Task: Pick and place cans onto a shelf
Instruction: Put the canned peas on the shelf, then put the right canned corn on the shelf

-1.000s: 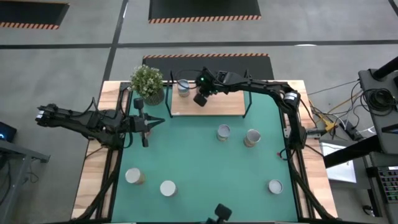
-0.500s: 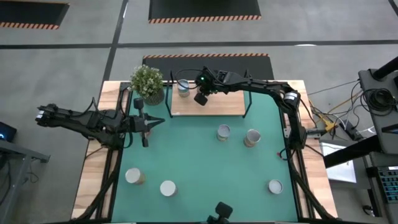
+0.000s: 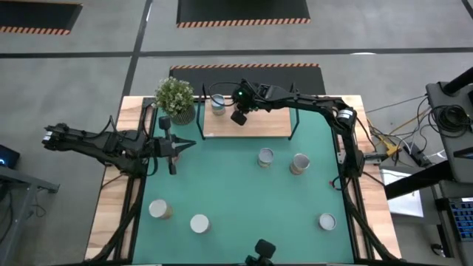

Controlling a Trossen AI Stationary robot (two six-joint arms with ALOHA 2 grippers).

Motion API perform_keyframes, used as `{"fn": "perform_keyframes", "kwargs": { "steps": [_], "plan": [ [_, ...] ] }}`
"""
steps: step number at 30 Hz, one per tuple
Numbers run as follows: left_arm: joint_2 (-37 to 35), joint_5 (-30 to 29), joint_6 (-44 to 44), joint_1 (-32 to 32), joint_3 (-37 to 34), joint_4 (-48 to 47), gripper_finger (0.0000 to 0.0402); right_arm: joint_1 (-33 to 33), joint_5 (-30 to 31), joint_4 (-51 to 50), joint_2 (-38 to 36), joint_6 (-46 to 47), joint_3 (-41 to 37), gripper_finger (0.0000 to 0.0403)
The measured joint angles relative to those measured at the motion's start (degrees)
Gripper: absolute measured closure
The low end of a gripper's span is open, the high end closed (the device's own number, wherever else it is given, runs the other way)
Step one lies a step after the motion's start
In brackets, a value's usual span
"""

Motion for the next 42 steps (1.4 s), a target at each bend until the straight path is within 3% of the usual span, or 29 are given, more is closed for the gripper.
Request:
{"fn": "perform_keyframes", "kwargs": {
  "steps": [12, 20, 25, 27, 32, 42],
  "plan": [
    [0.0, 0.0, -0.8, 0.0, 0.0, 1.4, 0.0402, 1.1, 1.1, -0.1, -0.5, -2.2, 0.0, 0.039],
    [1.2, 1.3, -12.0, -0.1, 0.0, 1.3, 0.0402, 10.6, 0.9, -1.5, -8.4, -4.0, -1.3, 0.039],
    [4.0, 15.3, -20.3, -0.8, -0.6, 5.6, 0.0402, 18.5, 0.9, 5.5, -15.5, -5.4, -8.7, 0.039],
    [5.4, 18.0, -20.7, -1.6, -1.8, 8.8, 0.0402, 21.6, 0.9, 10.3, -18.6, -5.8, -13.2, 0.039],
    [8.5, 18.5, -19.3, -2.3, -5.4, 16.5, 0.0402, 27.8, 0.9, 20.1, -24.9, -5.5, -24.7, 0.039],
    [11.0, 18.1, -20.6, -2.3, -5.2, 17.5, 0.0402, 32.5, 0.9, 30.6, -31.2, -3.8, -39.9, 0.039]
  ]
}}
